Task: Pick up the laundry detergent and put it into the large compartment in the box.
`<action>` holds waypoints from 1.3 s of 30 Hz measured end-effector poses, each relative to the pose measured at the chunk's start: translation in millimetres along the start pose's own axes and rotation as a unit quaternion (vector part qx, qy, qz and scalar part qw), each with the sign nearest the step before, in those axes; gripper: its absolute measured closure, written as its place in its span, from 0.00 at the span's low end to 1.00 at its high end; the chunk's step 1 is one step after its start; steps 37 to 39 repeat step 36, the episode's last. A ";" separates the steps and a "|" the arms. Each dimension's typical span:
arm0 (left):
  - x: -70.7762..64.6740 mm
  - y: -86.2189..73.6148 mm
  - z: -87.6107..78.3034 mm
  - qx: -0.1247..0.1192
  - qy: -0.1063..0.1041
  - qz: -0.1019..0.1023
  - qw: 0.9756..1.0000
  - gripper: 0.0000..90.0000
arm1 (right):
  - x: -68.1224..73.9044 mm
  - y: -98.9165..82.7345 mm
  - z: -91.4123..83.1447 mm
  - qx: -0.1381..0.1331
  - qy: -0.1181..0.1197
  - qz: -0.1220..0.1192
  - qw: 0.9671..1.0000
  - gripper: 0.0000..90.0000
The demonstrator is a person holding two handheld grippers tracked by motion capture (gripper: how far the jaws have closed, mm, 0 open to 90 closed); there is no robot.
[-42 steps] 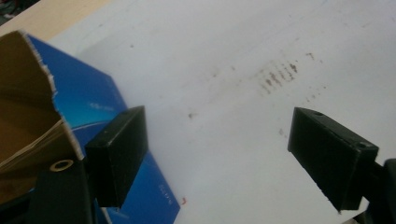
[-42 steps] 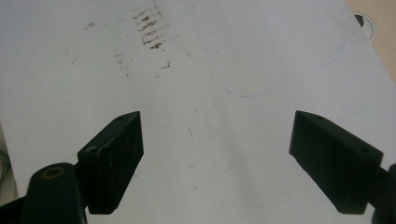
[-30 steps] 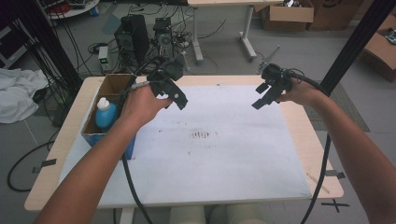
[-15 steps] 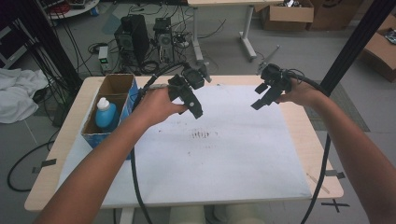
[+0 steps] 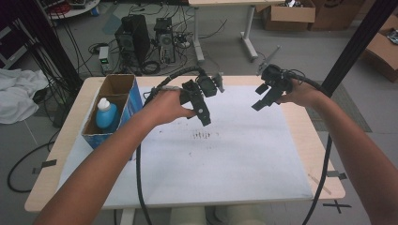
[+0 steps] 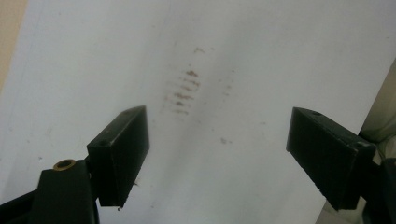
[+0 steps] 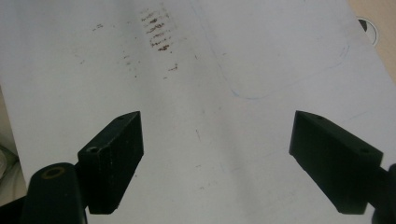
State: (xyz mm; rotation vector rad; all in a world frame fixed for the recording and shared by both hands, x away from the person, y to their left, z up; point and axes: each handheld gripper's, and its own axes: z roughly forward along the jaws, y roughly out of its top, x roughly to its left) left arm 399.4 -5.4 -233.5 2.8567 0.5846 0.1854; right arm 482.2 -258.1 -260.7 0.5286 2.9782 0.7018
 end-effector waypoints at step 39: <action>-5.0 3.6 0.6 0.006 0.000 0.019 1.000 0.25 | 2.1 1.3 3.1 0.003 0.003 -0.003 1.000 0.20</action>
